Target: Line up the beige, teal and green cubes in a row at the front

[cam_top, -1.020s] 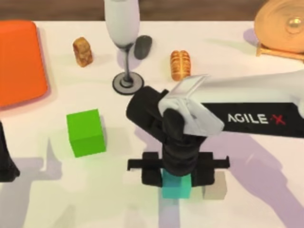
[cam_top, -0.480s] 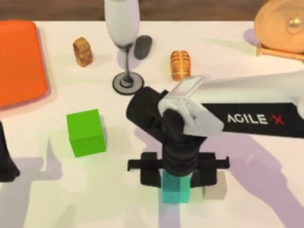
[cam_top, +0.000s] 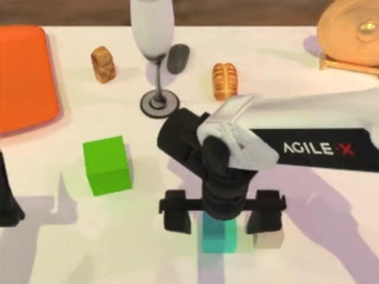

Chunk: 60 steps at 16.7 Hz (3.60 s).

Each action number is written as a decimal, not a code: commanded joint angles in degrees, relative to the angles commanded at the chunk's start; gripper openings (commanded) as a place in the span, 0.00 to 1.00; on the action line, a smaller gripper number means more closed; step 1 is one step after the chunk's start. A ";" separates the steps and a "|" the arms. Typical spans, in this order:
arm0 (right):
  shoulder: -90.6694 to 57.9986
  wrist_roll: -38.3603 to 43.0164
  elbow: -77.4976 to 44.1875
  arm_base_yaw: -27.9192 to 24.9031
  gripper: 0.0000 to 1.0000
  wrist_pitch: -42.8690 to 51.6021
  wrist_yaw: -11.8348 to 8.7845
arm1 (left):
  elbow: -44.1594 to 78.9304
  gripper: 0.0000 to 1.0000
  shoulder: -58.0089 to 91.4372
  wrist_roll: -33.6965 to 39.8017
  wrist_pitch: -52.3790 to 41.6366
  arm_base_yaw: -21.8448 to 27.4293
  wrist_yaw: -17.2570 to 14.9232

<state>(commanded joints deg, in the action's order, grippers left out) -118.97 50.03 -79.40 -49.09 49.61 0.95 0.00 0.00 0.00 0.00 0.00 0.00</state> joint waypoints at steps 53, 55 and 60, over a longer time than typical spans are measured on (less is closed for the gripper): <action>118.97 -50.03 79.41 48.51 1.00 -49.61 -0.95 | 89.23 1.00 115.21 -56.26 -64.12 20.01 -0.07; 118.97 -50.03 79.41 48.51 1.00 -49.61 -0.95 | 87.79 1.00 116.00 -56.31 -62.00 20.08 -0.09; 118.97 -50.03 79.41 48.51 1.00 -49.61 -0.95 | 80.95 1.00 120.26 -56.34 -50.24 20.12 -0.12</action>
<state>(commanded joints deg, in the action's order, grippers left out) 0.00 0.00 0.00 -0.57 0.00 0.00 80.95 120.26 -56.34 -50.24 20.12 -0.12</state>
